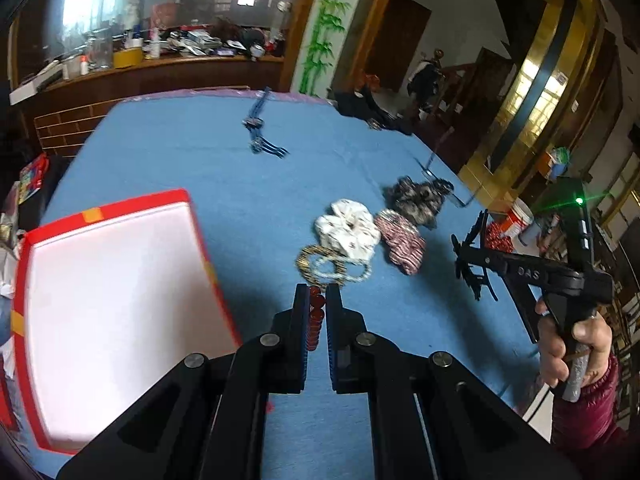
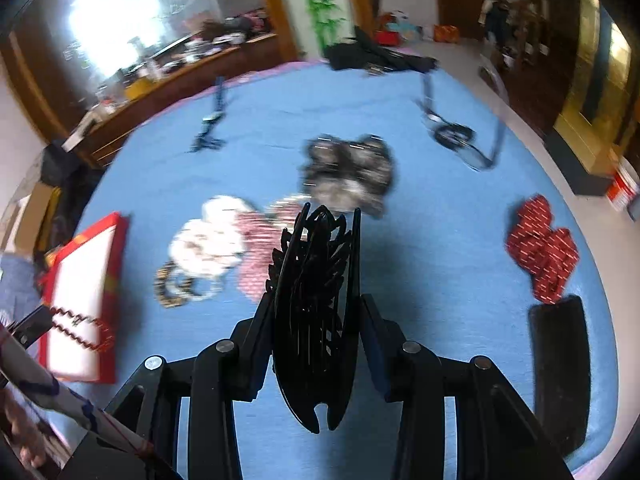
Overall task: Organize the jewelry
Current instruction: 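Carry the red bracelet and black claw clip to the white tray with both grippers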
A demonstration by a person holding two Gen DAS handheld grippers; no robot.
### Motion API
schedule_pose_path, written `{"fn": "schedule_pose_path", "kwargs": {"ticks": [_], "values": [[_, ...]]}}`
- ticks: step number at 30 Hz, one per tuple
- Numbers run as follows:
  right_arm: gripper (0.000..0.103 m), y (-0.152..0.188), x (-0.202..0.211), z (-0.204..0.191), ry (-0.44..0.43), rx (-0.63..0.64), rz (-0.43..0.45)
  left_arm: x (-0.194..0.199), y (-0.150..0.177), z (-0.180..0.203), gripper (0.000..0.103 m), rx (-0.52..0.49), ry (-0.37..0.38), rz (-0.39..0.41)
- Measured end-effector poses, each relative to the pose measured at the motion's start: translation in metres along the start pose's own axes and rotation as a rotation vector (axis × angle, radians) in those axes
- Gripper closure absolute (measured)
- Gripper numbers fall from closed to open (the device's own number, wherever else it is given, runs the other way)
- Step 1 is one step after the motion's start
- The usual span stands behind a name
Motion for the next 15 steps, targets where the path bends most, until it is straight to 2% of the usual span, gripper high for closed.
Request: {"fn": "schedule_pose_path", "kwargs": {"ticks": [7,15], "values": [[0.059,-0.01,0.002,-0.095,-0.135,0.117,-0.003,0.029,-0.014,-0.052,0.096,0.025,-0.087,0.035],[0.059,-0.01,-0.02,-0.199,-0.254,0.232,-0.049,0.045,-0.026,-0.128,0.096,0.081,-0.181,0.038]]}}
Point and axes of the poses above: each gripper's, at about its wrist camera, not at the fingertips, and x roughly against the way its jaws point, z to its right, y to its underside, the point moved 6 cm from there along -x, roughly the way its jaws point, and after that the axes turned 13 degrees about z, right-handed, at the moved point
